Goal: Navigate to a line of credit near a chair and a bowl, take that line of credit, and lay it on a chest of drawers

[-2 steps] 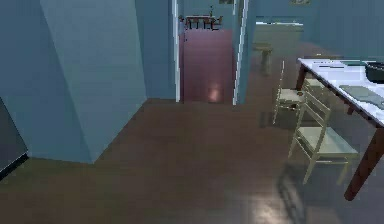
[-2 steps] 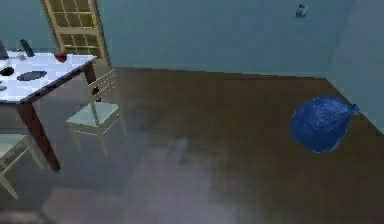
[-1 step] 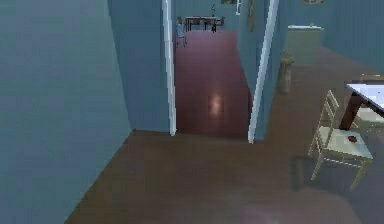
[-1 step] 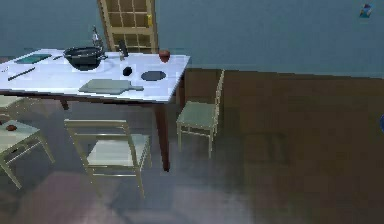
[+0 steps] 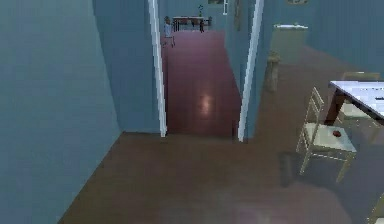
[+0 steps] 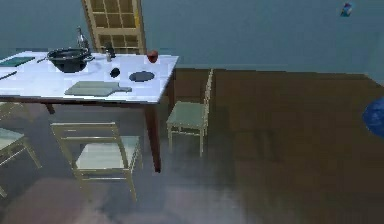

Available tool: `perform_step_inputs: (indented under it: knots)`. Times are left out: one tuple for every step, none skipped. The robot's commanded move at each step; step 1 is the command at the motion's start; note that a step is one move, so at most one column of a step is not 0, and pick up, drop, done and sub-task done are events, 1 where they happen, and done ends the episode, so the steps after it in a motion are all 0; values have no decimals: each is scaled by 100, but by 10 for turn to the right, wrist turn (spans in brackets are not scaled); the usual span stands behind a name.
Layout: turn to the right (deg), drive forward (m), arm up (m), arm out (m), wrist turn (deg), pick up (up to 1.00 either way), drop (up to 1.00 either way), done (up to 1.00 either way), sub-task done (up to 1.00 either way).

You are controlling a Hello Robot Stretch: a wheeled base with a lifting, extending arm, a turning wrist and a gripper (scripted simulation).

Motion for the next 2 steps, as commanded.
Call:
perform_step_inputs:
  knots:
    - [0, 100, 0, 0, 0, 0, 0, 0, 0]
    - [0, 90, 0, 0, 0, 0, 0, 0, 0]
